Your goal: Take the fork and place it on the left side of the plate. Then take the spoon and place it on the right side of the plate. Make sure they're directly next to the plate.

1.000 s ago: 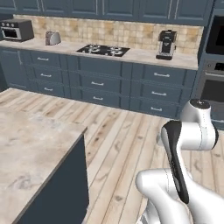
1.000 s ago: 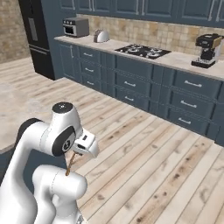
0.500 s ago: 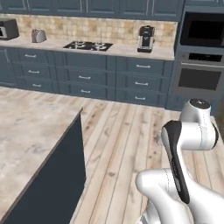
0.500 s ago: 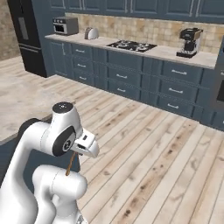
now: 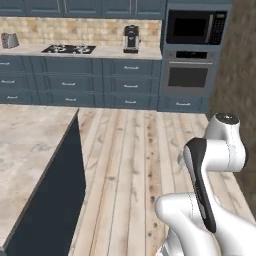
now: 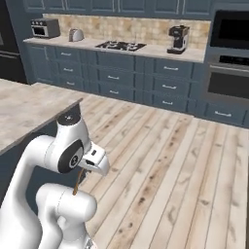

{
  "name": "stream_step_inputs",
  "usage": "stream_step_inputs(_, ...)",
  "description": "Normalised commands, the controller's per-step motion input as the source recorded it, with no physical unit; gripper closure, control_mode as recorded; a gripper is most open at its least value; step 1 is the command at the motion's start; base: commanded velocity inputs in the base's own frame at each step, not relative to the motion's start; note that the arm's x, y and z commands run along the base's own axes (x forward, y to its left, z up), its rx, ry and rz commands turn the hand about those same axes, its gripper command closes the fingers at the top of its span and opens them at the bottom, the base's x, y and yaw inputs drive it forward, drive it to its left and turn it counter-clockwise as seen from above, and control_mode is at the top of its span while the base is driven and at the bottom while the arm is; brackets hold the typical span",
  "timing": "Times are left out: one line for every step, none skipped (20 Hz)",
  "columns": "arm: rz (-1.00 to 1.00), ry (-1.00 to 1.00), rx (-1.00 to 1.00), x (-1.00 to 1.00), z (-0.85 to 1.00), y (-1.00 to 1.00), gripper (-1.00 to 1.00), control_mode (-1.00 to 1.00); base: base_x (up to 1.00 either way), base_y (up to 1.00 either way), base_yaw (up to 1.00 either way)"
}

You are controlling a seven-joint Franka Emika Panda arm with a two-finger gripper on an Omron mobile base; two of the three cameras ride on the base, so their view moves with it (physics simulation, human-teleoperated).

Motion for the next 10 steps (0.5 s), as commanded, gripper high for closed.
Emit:
stream_step_inputs(0.00, 0.00, 0.00, 0.00, 0.00, 0.00, 1.00, 1.00, -0.91, 0.29, -0.35)
stream_step_inputs(0.00, 0.00, 0.00, 0.00, 0.00, 0.00, 1.00, 1.00, -0.90, 0.31, -0.34)
stream_step_inputs(0.00, 0.00, 0.00, 0.00, 0.00, 0.00, 1.00, 1.00, -0.86, 0.39, -0.34)
stream_step_inputs(0.00, 0.00, 0.00, 0.00, 0.00, 0.00, 1.00, 1.00, -0.89, 0.46, -0.33)
stream_step_inputs(0.00, 0.00, 0.00, 0.00, 0.00, 0.00, 1.00, 1.00, -0.88, 0.49, -0.31)
stream_step_inputs(0.00, 0.00, 0.00, 0.00, 0.00, 0.00, 1.00, 1.00, -0.89, 0.46, -0.33)
stream_step_inputs(0.00, 0.00, 0.00, 0.00, 0.00, 0.00, 1.00, 1.00, -0.91, 0.49, -0.33)
stream_step_inputs(0.00, 0.00, 0.00, 0.00, 0.00, 0.00, 1.00, 1.00, -0.89, 0.51, -0.34)
stream_step_inputs(0.00, 0.00, 0.00, 0.00, 0.00, 0.00, 1.00, 1.00, -0.89, 0.51, -0.33)
stream_step_inputs(0.00, 0.00, 0.00, 0.00, 0.00, 0.00, 1.00, 1.00, -0.86, 0.50, -0.33)
